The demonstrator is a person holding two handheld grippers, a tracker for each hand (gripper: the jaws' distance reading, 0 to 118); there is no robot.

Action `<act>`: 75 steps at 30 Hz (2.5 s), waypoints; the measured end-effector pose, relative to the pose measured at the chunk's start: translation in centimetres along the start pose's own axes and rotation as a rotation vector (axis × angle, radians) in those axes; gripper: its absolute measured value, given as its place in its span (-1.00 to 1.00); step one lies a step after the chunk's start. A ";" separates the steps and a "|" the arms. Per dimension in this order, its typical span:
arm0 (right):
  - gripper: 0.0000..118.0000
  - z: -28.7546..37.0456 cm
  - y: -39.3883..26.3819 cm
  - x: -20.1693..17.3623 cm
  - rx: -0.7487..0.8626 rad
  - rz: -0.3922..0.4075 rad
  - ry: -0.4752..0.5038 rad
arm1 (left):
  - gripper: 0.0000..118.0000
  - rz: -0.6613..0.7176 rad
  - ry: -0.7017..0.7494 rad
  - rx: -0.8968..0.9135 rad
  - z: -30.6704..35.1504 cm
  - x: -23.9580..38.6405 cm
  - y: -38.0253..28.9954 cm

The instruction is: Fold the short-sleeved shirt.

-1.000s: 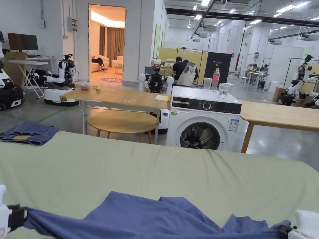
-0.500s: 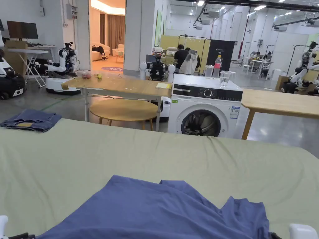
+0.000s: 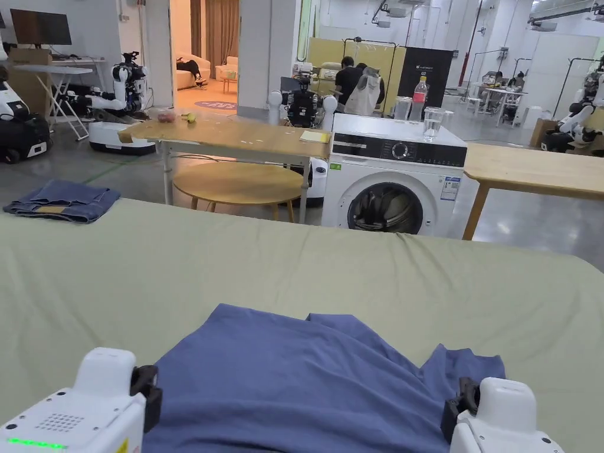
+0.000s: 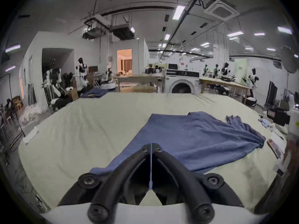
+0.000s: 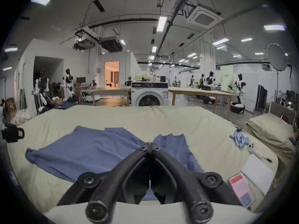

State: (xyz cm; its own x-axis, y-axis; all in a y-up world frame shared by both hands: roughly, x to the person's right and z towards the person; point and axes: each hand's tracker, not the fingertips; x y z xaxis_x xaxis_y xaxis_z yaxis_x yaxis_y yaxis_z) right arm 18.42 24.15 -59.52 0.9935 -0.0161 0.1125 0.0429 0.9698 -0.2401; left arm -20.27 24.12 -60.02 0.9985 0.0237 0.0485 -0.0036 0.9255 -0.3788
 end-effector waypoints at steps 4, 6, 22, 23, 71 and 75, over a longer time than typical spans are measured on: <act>-1.00 -0.9 0.1 -0.7 -0.035 -0.026 0.022 | -1.00 0.035 -0.027 -0.033 -1.9 0.5 0.5; -1.00 -1.5 0.2 -0.7 -0.054 -0.028 0.033 | -1.00 0.057 -0.040 -0.074 -3.6 0.0 1.3; -1.00 -8.2 -1.5 1.9 -0.216 0.016 0.032 | -0.22 0.116 -0.165 -0.507 -31.0 -4.7 14.5; -1.00 -8.6 -1.7 2.0 -0.227 0.022 0.027 | -0.13 0.113 -0.160 -0.517 -32.6 -4.5 14.7; -0.38 -18.2 -3.6 15.8 -0.787 -0.115 -0.155 | -1.00 -0.106 -0.123 -0.289 -19.3 -0.4 14.5; -1.00 -17.6 -3.0 16.3 -0.731 -0.166 -0.111 | -1.00 -0.094 -0.124 -0.271 -17.5 -0.7 14.4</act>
State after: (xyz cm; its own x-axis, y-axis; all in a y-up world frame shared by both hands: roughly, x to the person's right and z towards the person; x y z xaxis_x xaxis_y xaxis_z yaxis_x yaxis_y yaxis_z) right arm 36.37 16.65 -73.95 0.9531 -0.0853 0.2904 0.2883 0.5476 -0.7855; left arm -20.10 30.85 -81.68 0.9795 0.0043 0.2015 0.1198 0.7916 -0.5992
